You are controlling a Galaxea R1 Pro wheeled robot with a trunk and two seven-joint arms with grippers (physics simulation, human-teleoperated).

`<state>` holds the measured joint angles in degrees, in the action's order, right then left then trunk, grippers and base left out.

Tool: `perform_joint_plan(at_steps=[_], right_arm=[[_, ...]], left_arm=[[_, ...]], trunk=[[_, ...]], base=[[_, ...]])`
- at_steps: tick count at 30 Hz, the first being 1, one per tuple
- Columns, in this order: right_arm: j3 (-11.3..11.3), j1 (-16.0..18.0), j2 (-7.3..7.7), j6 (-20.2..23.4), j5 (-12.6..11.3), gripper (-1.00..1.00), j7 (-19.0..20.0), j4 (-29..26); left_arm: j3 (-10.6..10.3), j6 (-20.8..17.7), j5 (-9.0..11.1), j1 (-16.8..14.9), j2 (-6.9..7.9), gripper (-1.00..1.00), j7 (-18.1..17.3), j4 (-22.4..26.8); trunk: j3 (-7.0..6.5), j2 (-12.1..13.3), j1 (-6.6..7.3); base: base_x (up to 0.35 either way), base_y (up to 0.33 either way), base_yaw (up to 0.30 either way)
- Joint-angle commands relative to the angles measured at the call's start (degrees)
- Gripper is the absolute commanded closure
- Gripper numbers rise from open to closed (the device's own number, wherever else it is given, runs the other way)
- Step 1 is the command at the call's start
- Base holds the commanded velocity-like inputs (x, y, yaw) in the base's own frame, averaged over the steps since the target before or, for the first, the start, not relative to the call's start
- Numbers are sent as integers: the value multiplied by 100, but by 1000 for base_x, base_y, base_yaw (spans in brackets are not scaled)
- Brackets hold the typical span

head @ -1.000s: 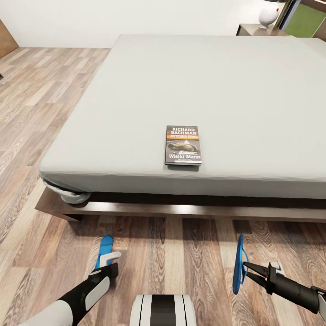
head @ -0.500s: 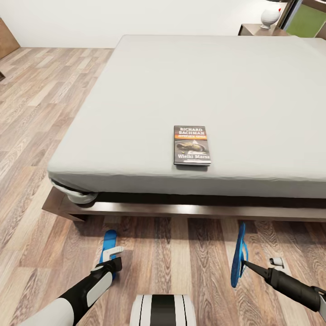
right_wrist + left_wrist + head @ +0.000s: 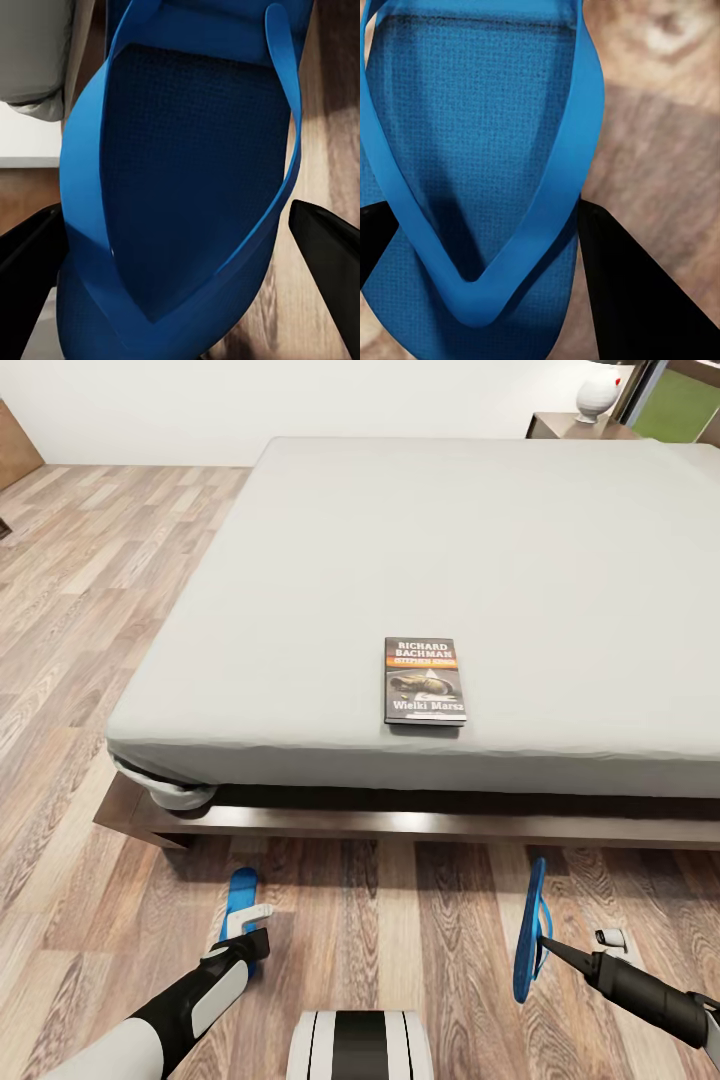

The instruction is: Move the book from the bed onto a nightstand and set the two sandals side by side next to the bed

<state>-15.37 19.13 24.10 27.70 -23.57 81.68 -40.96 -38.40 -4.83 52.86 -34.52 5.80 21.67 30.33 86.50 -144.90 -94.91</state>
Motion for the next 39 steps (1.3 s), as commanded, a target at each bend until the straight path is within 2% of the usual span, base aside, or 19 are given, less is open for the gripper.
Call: perform_joint_plan(at_steps=[1, 16, 39], right_arm=[[-1, 1, 0, 60, -16, 100, 14, 0], [-1, -2, 0, 62, -20, 100, 32, 0], [-1, 0, 0, 65, -21, 100, 32, 0]], left_arm=[[-44, -18, 23, -4, 9, 100, 53, 16], [-44, -18, 23, -5, 9, 100, 54, 17], [-44, -18, 23, -4, 9, 100, 54, 17]], trunk=[[4, -2, 1], [4, -2, 1], [4, -2, 1]], base=[[0, 0, 0], [0, 65, 0], [0, 2, 0]])
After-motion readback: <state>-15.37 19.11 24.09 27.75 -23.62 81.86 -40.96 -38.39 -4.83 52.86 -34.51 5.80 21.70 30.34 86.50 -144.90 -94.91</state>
